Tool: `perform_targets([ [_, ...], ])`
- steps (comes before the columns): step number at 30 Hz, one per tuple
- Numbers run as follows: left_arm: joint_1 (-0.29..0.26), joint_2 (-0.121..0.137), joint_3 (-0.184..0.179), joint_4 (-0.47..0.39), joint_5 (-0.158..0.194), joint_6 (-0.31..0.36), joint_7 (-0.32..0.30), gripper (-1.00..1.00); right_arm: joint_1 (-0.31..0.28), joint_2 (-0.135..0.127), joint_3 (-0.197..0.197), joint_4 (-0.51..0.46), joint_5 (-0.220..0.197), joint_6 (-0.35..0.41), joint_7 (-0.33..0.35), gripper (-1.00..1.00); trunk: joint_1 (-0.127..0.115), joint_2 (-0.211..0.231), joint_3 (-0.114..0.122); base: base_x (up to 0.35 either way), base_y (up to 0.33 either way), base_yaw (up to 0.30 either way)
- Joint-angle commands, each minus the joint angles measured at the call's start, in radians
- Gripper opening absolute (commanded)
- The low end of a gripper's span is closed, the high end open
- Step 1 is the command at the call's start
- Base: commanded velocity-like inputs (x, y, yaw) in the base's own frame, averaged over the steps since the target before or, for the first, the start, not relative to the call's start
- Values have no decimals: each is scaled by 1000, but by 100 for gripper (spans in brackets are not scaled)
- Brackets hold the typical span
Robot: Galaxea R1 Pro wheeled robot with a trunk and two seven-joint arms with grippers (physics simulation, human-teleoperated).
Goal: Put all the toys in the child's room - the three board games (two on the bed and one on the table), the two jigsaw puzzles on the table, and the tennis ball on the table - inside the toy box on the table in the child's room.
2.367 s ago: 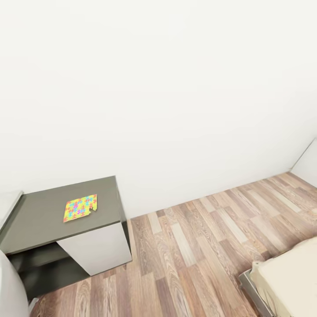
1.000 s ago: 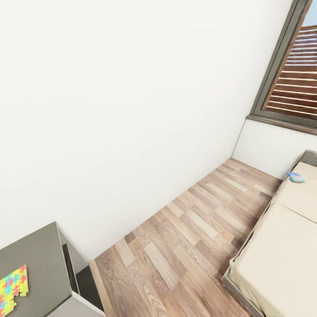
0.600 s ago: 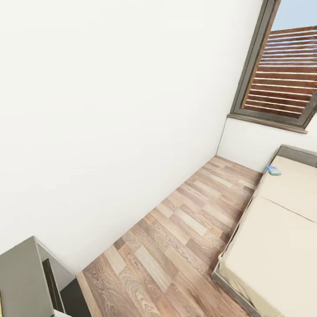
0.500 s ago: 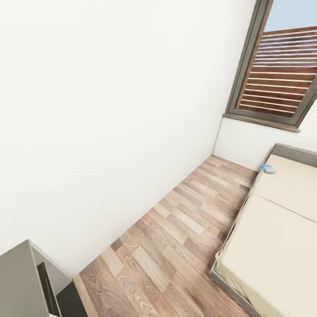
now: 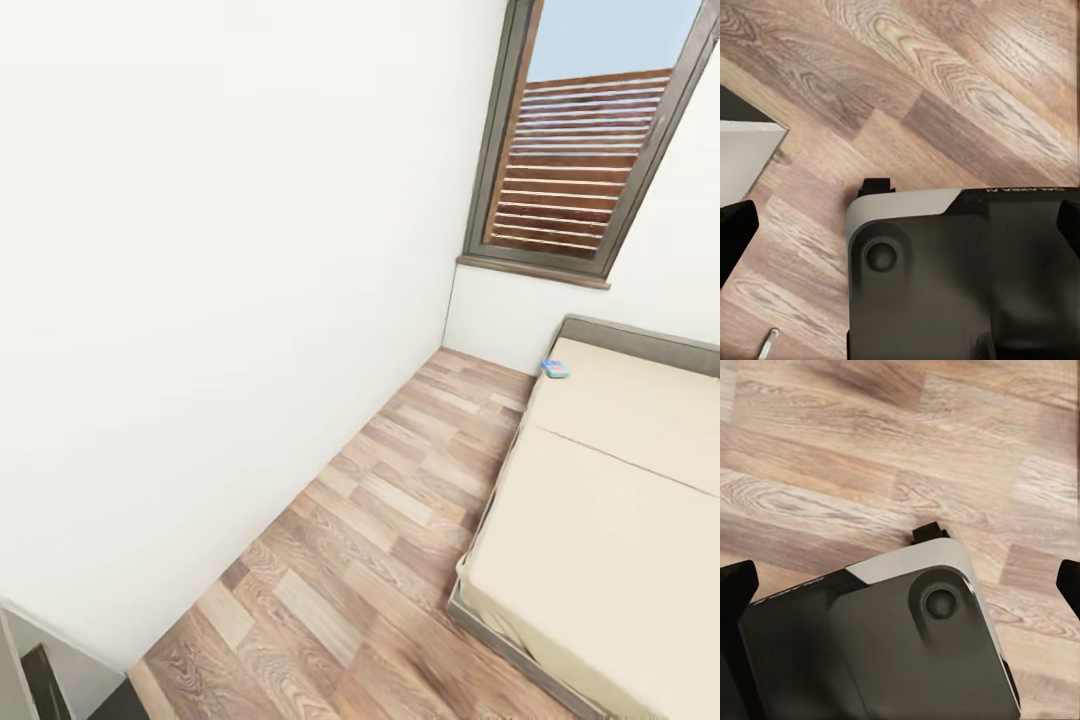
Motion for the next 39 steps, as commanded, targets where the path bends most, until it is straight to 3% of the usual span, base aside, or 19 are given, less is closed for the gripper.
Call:
perform_targets([
  [1, 0, 0, -1, -1, -1, 1, 0, 100, -1, 0, -3, 1, -2, -3, -1, 100, 1, -2, -1, 0, 0, -280],
  [39, 0, -3, 4, -1, 3, 11, -2, 100, 0, 0, -3, 1, -2, -3, 1, 100, 1, -2, 24, 0, 0, -274],
])
